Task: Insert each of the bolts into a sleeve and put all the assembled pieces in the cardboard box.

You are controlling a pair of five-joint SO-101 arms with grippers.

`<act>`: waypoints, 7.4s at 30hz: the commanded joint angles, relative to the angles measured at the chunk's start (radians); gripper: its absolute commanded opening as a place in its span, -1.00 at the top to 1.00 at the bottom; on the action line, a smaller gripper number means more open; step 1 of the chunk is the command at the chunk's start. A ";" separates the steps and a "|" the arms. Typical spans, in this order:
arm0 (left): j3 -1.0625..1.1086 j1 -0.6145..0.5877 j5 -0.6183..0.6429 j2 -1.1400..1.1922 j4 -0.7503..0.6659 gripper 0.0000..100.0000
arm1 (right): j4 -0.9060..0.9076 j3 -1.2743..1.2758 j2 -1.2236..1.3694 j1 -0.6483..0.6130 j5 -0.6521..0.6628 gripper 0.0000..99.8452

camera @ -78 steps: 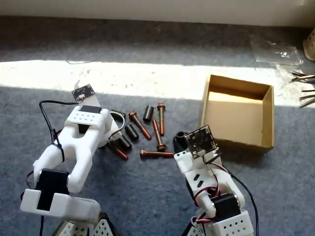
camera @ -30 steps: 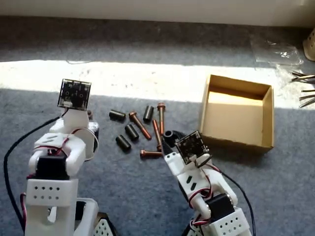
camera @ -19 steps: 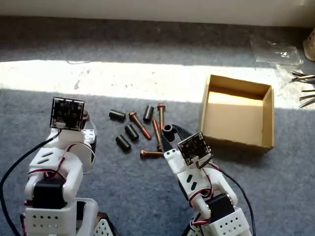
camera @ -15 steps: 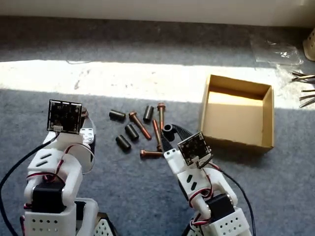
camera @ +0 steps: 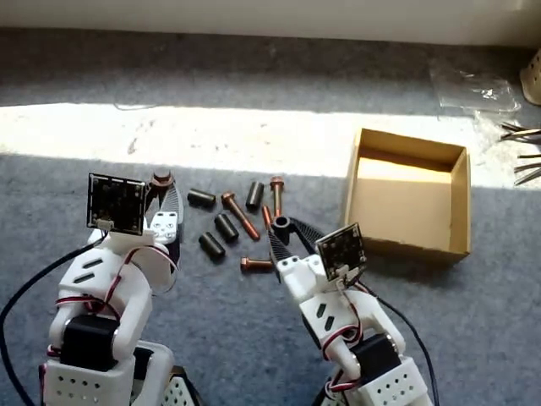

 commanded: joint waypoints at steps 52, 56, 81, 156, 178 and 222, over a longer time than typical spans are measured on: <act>0.398 0.352 0.103 -0.352 -0.712 0.99 | -0.176 0.079 -0.016 -0.148 0.201 0.99; 0.401 0.354 0.109 -0.352 -0.736 0.99 | -0.176 0.079 -0.016 -0.148 0.201 0.99; 0.168 0.372 0.296 -0.352 -0.247 0.99 | -0.177 0.081 -0.016 -0.147 0.203 0.99; 0.280 0.355 0.302 -0.354 -0.005 0.43 | -0.180 0.102 -0.016 -0.147 0.207 0.99; 0.196 0.051 0.304 -0.354 -0.058 0.48 | -0.136 0.101 -0.015 -0.036 0.209 0.99; 0.484 -0.111 0.063 -0.354 -0.173 0.96 | 0.130 -0.782 0.944 0.611 0.296 0.99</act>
